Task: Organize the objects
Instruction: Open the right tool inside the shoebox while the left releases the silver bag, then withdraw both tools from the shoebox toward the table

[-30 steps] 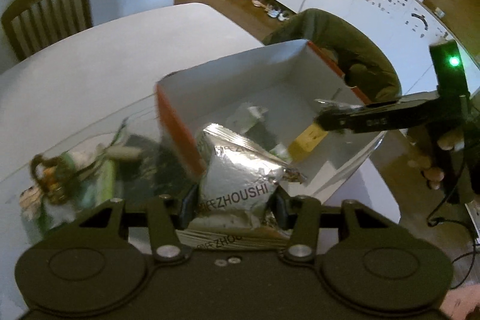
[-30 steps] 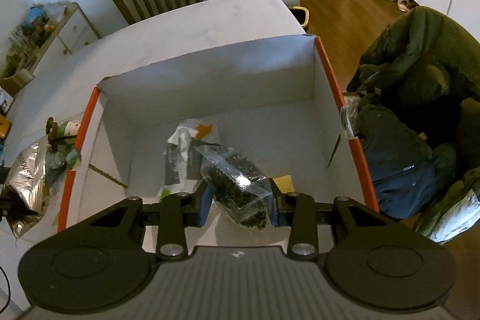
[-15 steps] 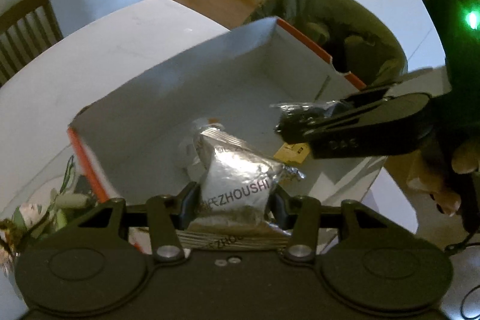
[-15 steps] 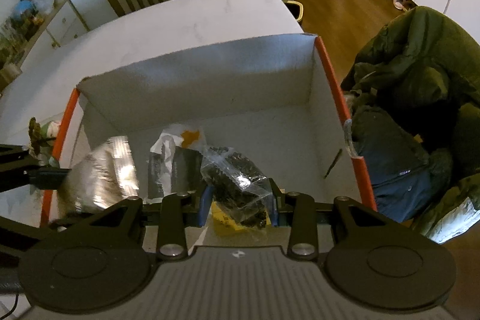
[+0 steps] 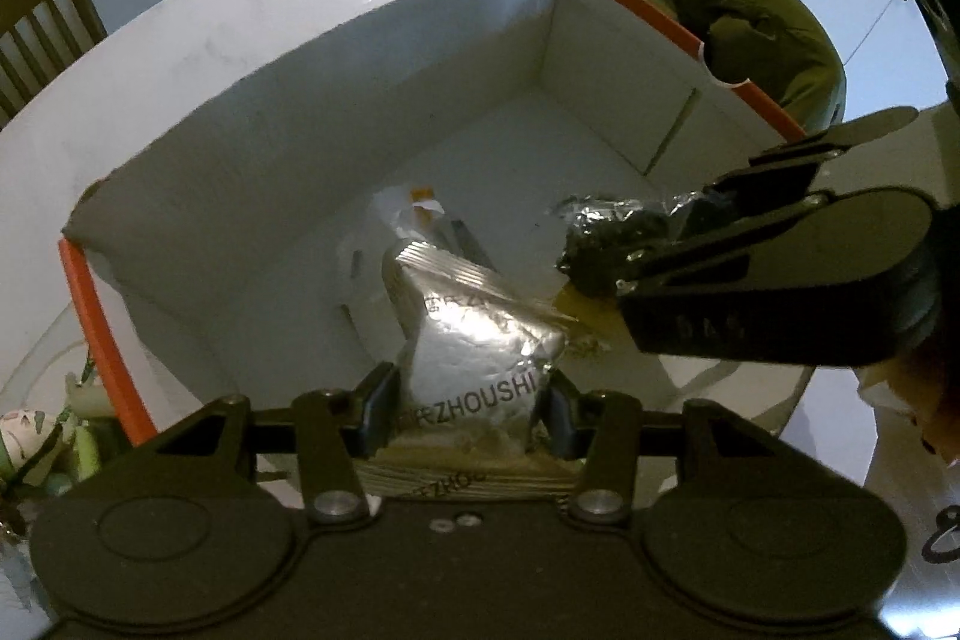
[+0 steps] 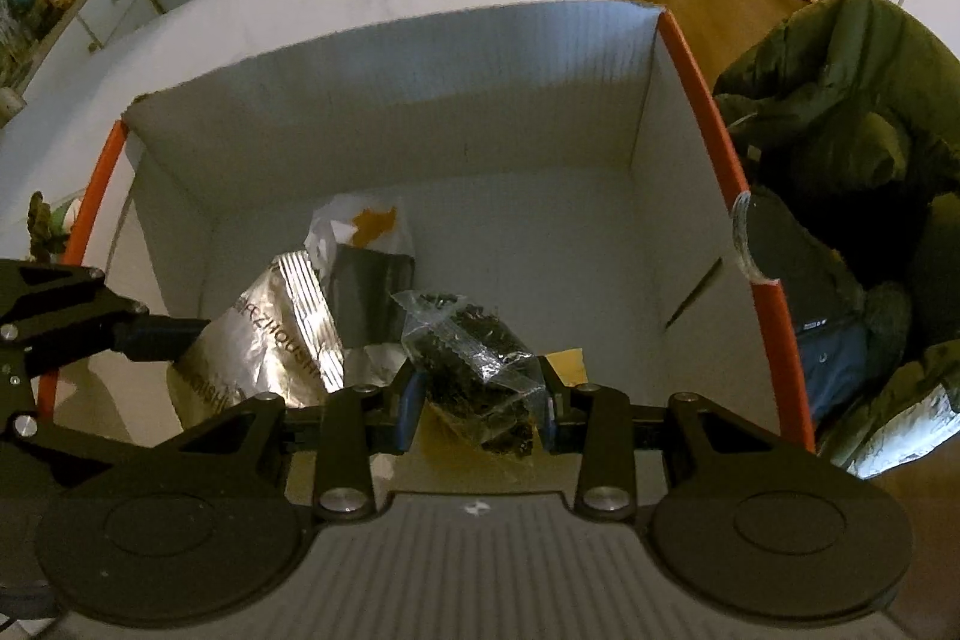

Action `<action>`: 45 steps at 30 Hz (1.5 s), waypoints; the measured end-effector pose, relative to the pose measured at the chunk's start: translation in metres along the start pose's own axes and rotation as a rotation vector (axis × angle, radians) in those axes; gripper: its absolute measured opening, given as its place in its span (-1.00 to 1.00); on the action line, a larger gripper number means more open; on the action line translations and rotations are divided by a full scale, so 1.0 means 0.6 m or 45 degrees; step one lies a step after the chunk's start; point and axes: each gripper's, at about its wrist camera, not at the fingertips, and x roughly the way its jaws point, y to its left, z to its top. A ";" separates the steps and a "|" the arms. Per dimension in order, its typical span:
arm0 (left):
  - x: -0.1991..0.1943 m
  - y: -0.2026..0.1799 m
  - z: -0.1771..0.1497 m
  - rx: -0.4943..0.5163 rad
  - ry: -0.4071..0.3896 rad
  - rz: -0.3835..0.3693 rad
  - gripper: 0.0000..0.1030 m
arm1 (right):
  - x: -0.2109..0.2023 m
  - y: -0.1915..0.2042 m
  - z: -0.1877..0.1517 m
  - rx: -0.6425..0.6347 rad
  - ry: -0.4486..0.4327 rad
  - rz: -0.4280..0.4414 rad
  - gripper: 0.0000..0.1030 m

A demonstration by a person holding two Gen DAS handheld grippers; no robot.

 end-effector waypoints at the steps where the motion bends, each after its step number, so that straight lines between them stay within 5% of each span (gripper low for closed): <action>1: 0.001 -0.001 0.000 0.003 0.004 -0.002 -0.01 | -0.001 0.000 -0.001 -0.001 -0.003 0.000 -0.28; 9: 0.001 0.000 -0.005 -0.009 -0.002 -0.004 0.41 | -0.011 -0.014 -0.005 0.028 -0.014 0.002 -0.24; 13: -0.005 -0.006 -0.009 0.001 -0.011 -0.008 0.47 | -0.026 -0.021 -0.010 0.051 -0.033 0.019 -0.03; 26: -0.083 0.007 -0.035 -0.130 -0.178 -0.078 0.57 | -0.097 -0.017 -0.033 0.068 -0.122 0.114 0.13; 38: -0.184 0.042 -0.095 -0.177 -0.314 -0.145 0.58 | -0.194 0.063 -0.065 0.045 -0.286 0.158 0.28; 45: -0.226 0.087 -0.152 -0.193 -0.359 -0.116 0.77 | -0.226 0.125 -0.091 0.049 -0.343 0.180 0.45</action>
